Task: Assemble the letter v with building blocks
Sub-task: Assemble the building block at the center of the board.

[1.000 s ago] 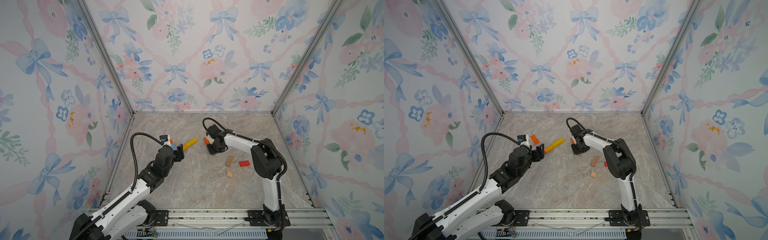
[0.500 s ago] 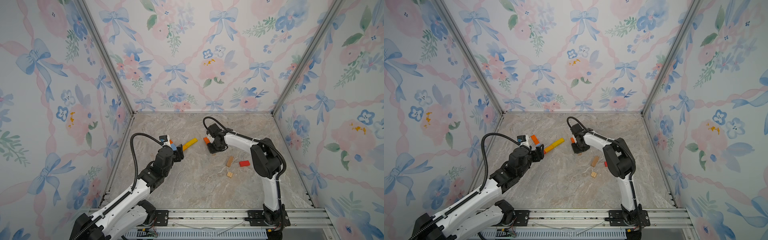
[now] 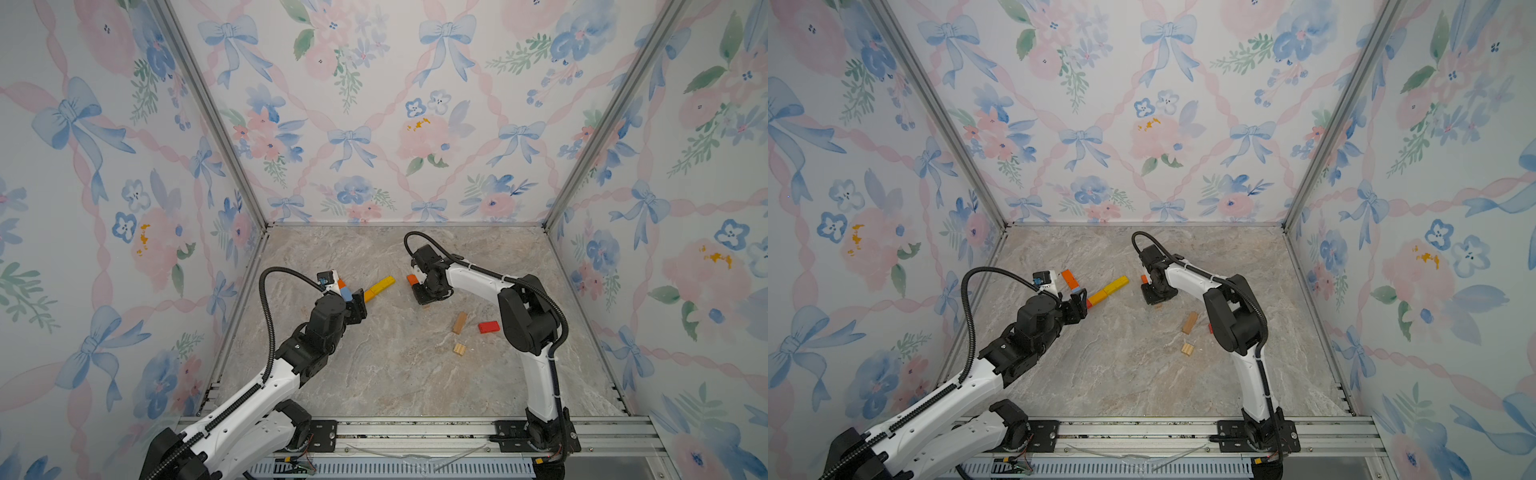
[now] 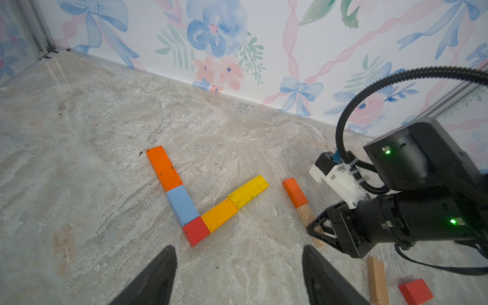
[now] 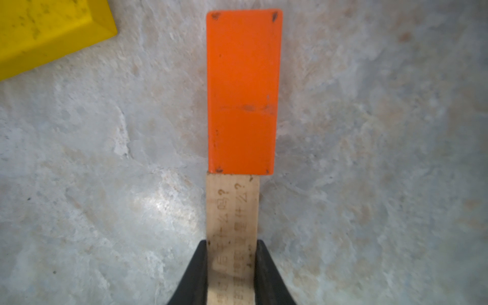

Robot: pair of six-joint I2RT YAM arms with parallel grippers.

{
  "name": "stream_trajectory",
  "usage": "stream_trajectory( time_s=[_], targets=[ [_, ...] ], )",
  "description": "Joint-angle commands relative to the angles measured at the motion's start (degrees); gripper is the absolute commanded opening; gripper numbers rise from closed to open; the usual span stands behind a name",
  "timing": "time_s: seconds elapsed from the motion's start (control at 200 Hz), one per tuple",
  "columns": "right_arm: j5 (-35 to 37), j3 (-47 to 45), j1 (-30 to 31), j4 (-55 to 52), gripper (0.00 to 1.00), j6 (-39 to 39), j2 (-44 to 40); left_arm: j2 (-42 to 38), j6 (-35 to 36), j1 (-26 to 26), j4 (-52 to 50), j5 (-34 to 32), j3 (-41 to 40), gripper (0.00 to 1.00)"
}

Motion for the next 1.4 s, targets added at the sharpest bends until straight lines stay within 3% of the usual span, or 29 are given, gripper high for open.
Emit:
stream_trajectory(
  time_s=[0.0, 1.395],
  targets=[
    [2.12, 0.68, -0.81, -2.41, 0.18, -0.83, 2.40, -0.90, -0.35, 0.44, 0.19, -0.70, -0.85, 0.77],
    [1.02, 2.53, -0.85, -2.06, 0.22, -1.48, 4.38, -1.21, -0.69, 0.97, -0.28, -0.45, -1.36, 0.77]
  ],
)
